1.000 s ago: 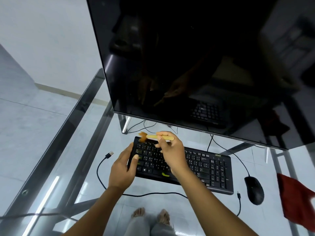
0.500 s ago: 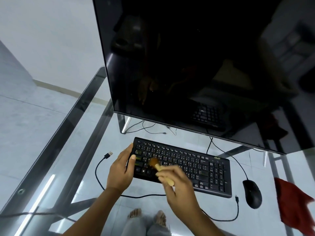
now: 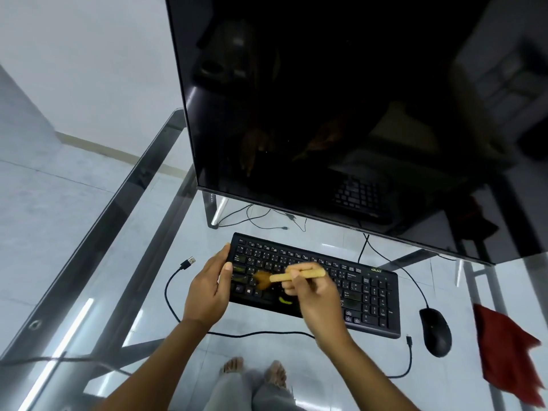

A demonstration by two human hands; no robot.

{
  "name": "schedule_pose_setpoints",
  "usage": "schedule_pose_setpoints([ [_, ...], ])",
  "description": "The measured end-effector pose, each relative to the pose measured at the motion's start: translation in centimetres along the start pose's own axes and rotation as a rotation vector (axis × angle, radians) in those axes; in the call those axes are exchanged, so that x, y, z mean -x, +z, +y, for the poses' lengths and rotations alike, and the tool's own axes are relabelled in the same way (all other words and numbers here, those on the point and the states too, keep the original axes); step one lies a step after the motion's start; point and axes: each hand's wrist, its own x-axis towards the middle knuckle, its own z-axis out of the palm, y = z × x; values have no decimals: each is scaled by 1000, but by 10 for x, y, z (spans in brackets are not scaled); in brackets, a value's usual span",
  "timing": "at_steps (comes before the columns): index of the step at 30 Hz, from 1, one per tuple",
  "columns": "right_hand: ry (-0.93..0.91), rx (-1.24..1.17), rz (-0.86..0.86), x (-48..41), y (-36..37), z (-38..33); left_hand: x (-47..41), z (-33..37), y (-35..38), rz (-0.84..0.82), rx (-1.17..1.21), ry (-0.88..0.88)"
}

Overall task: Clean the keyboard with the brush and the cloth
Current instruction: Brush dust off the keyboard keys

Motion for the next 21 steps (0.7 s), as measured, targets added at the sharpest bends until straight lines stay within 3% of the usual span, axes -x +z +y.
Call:
schedule_pose_setpoints([
  [2, 89, 43, -184, -3, -3, 0, 1, -2, 0, 3, -20, 1],
  [3, 54, 116, -188, -5, -4, 3, 1, -2, 0, -2, -21, -1],
  [6, -85, 161, 25, -15, -12, 2, 1, -2, 1, -11, -20, -8],
  [9, -40, 197, -107, -22, -14, -8, 0, -1, -1, -8, -32, -9],
  [11, -103, 313, -53, -28, -17, -8, 0, 0, -1, -11, -37, -8],
  [13, -172, 249, 132, -38, -20, -10, 0, 1, 0, -10, -41, -12],
  [14, -159, 176, 144, -43, -18, -12, 0, 1, 0, -7, -43, -13],
  [17, -55, 105, -63, -48, 3, -24, -1, 2, 0, -6, -53, -7],
  [20, -205, 84, 90, -55, 16, -38, -1, 3, 1, -10, -51, -15],
  [21, -209, 45, 59, -58, 19, -42, -1, 3, 2, -6, -53, -16],
])
